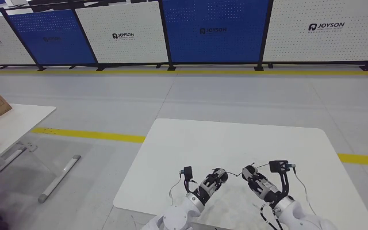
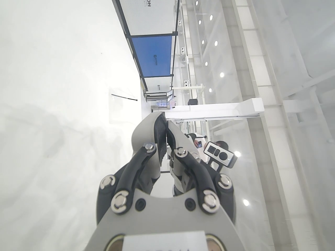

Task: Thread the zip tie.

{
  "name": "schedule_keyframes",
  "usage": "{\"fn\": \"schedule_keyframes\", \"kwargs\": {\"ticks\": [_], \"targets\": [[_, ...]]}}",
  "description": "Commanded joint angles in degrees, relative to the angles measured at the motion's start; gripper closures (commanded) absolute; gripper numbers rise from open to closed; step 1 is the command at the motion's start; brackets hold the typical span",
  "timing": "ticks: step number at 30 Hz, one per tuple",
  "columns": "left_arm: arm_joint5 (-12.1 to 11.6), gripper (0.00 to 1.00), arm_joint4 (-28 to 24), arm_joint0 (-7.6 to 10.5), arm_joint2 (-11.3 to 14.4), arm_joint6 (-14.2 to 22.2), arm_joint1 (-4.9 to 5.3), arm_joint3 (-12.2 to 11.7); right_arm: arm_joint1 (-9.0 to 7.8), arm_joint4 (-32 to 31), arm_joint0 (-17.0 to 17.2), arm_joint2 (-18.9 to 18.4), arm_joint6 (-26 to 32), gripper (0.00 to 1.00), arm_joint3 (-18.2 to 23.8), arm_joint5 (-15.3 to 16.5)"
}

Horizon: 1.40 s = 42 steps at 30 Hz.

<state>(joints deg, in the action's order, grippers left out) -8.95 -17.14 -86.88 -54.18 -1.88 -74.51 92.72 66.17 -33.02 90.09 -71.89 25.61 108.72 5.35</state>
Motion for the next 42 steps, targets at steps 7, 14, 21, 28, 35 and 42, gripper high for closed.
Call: {"fn": "schedule_keyframes", "kwargs": {"ticks": [7,14,21,28,35,42], "targets": [[-0.03,1.00,-0.34,-0.01,-0.01,0.04,0.00,0.01,0.00,0.00,0.00,0.00,0.00,1.00,0.00,0.01],[-0.03,1.00,-0.34,-0.01,-0.01,0.04,0.00,0.01,0.00,0.00,0.00,0.00,0.00,1.00,0.00,0.01],[-0.03,1.00,-0.34,-0.01,-0.01,0.04,0.00,0.01,-0.06,0.17,0.91,-0.72,-2.30,1.00,0.00,1.58],[-0.03,1.00,-0.34,-0.01,-0.01,0.04,0.00,0.01,-0.68,0.82,7.36,-5.22,-8.93,1.00,-0.58,8.80],[-0.03,1.00,-0.34,-0.01,-0.01,0.04,0.00,0.01,-0.67,0.06,8.11,-5.48,-10.91,1.00,-0.89,8.99],[-2.67,1.00,7.91,0.33,1.71,-2.52,-0.14,-1.13,-0.67,0.06,8.11,-5.48,-10.91,1.00,-0.89,8.99]]}}
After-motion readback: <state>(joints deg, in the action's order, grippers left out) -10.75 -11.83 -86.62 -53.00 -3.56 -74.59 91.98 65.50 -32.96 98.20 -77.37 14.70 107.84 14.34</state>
